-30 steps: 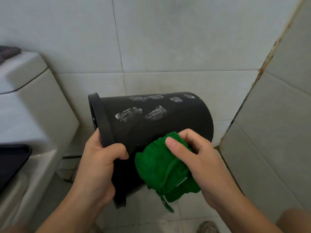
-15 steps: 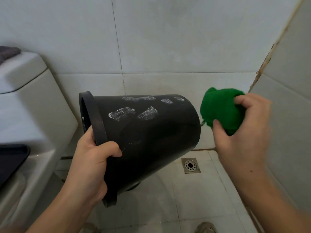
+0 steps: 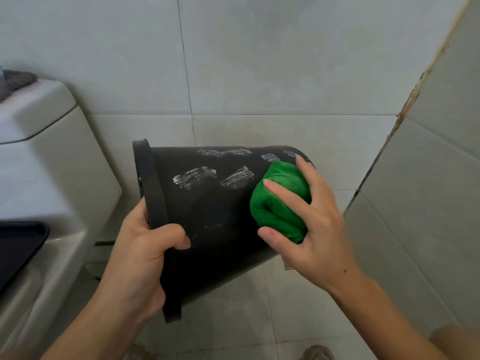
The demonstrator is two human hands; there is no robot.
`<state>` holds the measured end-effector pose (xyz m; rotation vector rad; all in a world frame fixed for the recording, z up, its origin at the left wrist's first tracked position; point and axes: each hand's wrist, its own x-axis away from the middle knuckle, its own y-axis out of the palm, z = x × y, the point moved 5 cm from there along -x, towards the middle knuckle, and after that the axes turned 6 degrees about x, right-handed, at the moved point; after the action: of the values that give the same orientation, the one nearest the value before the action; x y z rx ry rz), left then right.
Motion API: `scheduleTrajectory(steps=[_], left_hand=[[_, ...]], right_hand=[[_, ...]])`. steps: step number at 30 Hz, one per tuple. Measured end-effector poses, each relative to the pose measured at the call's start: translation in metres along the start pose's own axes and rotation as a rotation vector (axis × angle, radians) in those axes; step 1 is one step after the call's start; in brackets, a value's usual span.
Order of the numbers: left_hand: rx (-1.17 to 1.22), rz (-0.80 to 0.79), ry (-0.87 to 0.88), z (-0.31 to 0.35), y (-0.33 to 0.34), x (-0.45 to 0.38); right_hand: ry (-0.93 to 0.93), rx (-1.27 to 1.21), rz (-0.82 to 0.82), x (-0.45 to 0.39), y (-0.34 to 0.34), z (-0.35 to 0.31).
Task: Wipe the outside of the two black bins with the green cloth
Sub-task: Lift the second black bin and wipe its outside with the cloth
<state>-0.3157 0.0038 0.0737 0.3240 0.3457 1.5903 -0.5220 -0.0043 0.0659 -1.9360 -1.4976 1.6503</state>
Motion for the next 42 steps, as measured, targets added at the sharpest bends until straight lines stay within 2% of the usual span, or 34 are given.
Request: scheduleTrajectory(steps=[3, 5, 14, 16, 20, 22, 28, 30, 34, 36, 40, 42], left_hand=[[-0.037, 0.007, 0.026, 0.001, -0.003, 0.0], [-0.062, 0.007, 0.038, 0.002, -0.002, 0.001], [0.031, 0.006, 0.032, 0.0, 0.001, 0.001], [0.056, -0.006, 0.043, -0.004, 0.008, 0.002], [0.082, -0.022, 0.044, -0.01, 0.011, 0.002], [0.089, -0.03, 0.027, -0.011, 0.011, 0.002], [-0.051, -0.072, 0.054, -0.014, 0.019, 0.007], [-0.07, -0.068, 0.076, -0.013, 0.02, 0.009], [-0.041, -0.071, 0.063, -0.014, 0.018, 0.01], [-0.023, -0.04, 0.074, -0.009, 0.013, 0.009], [-0.018, -0.008, 0.085, 0.002, 0.005, 0.011], [-0.065, -0.021, 0.097, 0.002, 0.007, 0.013]], right_hand=[[0.002, 0.028, -0.122, 0.003, 0.005, 0.002], [-0.003, 0.034, -0.135, 0.003, 0.008, 0.003], [0.057, 0.04, 0.14, 0.008, 0.029, -0.008], [-0.031, 0.06, 0.18, 0.014, 0.03, -0.025], [-0.392, 0.097, 0.165, 0.037, 0.045, -0.067], [-0.442, 0.126, 0.176, 0.032, 0.041, -0.063], [-0.063, 0.069, 0.312, 0.013, 0.024, -0.045], [-0.057, 0.056, 0.342, 0.019, 0.026, -0.051], [-0.225, 0.038, 0.308, 0.026, 0.03, -0.056], [-0.202, 0.05, 0.301, 0.021, 0.026, -0.039], [0.253, -0.033, 0.334, 0.012, 0.015, 0.016], [0.382, -0.07, 0.273, 0.014, 0.023, 0.028]])
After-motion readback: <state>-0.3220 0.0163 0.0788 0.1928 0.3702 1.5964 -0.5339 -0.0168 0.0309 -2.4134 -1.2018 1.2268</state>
